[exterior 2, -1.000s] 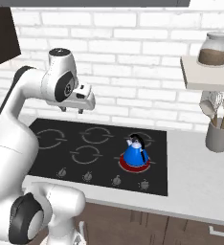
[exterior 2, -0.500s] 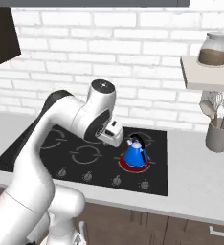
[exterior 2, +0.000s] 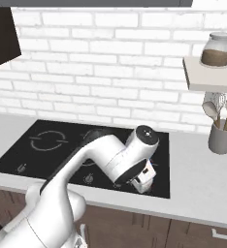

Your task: Turn off the front right burner of the stove.

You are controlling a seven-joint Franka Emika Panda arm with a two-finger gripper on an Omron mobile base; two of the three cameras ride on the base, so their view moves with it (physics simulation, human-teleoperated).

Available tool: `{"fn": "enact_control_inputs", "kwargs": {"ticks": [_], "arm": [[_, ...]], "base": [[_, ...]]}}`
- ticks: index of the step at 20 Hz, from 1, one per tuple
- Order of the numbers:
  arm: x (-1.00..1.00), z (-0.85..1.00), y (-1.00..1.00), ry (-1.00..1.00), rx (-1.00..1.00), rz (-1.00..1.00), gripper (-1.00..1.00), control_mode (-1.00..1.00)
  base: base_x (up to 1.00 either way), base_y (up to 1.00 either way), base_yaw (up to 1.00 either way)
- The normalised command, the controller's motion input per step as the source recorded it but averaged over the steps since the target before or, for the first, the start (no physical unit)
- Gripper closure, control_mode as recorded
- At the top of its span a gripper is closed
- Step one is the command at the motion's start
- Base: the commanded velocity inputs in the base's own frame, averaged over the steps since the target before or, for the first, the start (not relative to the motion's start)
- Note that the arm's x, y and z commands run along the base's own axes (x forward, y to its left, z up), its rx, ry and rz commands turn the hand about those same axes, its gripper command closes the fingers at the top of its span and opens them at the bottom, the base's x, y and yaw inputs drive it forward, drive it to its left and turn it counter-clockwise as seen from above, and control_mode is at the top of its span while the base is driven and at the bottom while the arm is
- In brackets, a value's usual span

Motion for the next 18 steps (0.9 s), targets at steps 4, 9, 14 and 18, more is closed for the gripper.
{"fn": "enact_control_inputs", "kwargs": {"ticks": [4, 9, 14, 18], "arm": [[0.12, -0.44, -0.77, 0.40, 0.23, -0.42, -1.00, -1.00], [0.10, -0.30, -0.66, 0.40, 0.30, -0.32, -1.00, -1.00], [0.15, -0.18, -0.19, 0.23, 0.29, -0.21, -1.00, -1.00], [0.26, -0.26, 0.03, 0.02, 0.07, -0.14, -1.00, -1.00]], "base": [[0.00, 0.00, 0.00], [0.00, 0.00, 0.00], [0.00, 0.00, 0.00], [0.00, 0.00, 0.00]]}}
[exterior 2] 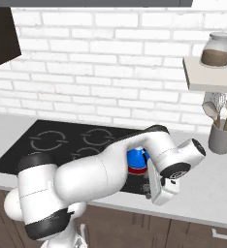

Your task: Turn off the front right burner of the stove.

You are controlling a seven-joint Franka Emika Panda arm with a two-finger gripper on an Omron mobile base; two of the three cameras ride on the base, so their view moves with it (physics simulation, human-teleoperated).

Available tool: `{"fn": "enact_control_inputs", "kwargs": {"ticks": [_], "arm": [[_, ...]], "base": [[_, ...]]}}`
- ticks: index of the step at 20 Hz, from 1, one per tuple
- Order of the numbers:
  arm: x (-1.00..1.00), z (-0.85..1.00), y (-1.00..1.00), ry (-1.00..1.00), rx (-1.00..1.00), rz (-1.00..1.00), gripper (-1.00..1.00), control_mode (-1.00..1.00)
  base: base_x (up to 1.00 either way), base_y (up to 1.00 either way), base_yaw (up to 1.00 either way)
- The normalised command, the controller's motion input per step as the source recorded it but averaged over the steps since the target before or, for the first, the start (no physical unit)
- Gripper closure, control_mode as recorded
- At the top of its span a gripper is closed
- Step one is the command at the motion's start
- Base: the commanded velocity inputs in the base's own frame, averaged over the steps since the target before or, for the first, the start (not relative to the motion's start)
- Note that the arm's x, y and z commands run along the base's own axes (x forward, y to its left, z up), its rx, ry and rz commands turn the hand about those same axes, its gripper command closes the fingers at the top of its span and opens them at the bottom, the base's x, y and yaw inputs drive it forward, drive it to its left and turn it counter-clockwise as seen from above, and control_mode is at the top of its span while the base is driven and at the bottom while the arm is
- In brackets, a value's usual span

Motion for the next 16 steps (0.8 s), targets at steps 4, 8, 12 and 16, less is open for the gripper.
{"fn": "enact_control_inputs", "kwargs": {"ticks": [4, 8, 12, 16], "arm": [[0.27, -0.37, 0.24, 0.00, 0.00, -0.07, -1.00, -1.00], [0.32, -0.46, 0.44, 0.00, -0.07, -0.07, -1.00, -1.00], [0.28, -0.22, 0.25, 0.00, -0.07, -0.06, -1.00, -1.00], [0.35, -0.14, 0.02, 0.00, -0.02, -0.02, -1.00, -1.00]], "base": [[0.00, 0.00, 0.00], [0.00, 0.00, 0.00], [0.00, 0.00, 0.00], [0.00, 0.00, 0.00]]}}
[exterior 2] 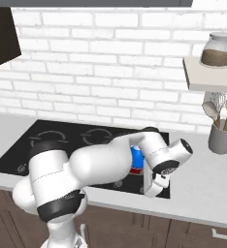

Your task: Turn off the front right burner of the stove.

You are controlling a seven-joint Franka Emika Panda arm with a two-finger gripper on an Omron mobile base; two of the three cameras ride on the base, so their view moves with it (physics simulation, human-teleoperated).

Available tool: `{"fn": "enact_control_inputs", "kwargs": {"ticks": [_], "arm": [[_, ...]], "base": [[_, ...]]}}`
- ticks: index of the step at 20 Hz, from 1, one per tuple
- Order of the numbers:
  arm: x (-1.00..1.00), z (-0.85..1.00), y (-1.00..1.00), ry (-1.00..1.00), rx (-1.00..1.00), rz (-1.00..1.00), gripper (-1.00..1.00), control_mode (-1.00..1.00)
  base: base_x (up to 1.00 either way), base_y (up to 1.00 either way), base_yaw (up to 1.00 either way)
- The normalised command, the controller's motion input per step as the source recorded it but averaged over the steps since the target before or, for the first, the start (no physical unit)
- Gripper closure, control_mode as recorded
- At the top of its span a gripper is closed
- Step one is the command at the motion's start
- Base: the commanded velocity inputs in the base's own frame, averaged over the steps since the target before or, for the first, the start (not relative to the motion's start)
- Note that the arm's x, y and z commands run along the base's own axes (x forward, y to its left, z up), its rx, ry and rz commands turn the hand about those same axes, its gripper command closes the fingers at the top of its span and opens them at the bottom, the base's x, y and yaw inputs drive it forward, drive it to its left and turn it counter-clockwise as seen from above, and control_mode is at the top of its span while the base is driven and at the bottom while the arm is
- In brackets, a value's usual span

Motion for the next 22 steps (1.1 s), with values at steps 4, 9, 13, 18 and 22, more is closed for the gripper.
{"fn": "enact_control_inputs", "kwargs": {"ticks": [4, 9, 13, 18, 22], "arm": [[0.17, -0.28, -0.01, 0.00, -0.01, -0.05, -1.00, -1.00], [0.03, -0.23, -0.15, 0.00, 0.00, -0.04, -1.00, -1.00], [0.06, -0.11, -0.09, 0.01, 0.00, -0.01, -1.00, -1.00], [0.15, -0.09, -0.09, 0.00, 0.00, 0.00, -1.00, -1.00], [0.08, -0.12, -0.21, 0.01, 0.00, 0.00, -1.00, -1.00]], "base": [[0.00, 0.00, 0.00], [0.00, 0.00, 0.00], [0.00, 0.00, 0.00], [0.00, 0.00, 0.00], [0.00, 0.00, 0.00]]}}
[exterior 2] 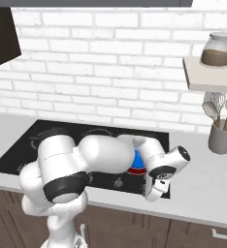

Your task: Turn off the front right burner of the stove.

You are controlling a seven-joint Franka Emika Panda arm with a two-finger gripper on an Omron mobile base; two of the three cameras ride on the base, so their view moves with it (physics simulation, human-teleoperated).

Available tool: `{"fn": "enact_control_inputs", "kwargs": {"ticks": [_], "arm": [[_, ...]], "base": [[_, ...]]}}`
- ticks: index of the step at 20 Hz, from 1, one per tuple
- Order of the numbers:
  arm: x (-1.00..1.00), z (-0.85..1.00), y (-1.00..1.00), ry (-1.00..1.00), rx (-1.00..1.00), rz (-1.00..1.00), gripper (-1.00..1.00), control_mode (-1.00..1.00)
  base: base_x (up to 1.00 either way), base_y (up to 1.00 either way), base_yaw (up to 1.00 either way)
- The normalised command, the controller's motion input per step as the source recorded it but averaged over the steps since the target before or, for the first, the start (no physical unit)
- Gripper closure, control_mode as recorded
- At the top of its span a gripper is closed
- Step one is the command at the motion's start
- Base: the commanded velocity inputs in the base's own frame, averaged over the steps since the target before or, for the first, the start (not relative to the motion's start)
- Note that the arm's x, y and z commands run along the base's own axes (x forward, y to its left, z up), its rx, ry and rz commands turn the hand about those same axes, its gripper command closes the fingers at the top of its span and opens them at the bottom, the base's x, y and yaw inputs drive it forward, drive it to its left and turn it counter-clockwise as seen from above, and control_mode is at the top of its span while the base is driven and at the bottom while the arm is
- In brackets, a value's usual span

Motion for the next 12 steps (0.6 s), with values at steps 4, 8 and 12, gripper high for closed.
{"fn": "enact_control_inputs", "kwargs": {"ticks": [4, 8, 12], "arm": [[0.17, -0.13, -0.19, 0.02, 0.00, 0.00, -1.00, -1.00], [0.25, -0.04, -0.06, 0.03, 0.00, 0.00, -1.00, -1.00], [0.33, -0.08, 0.00, 0.05, 0.00, 0.00, -1.00, -1.00]], "base": [[0.00, 0.00, 0.00], [0.00, 0.00, 0.00], [0.00, 0.00, 0.00]]}}
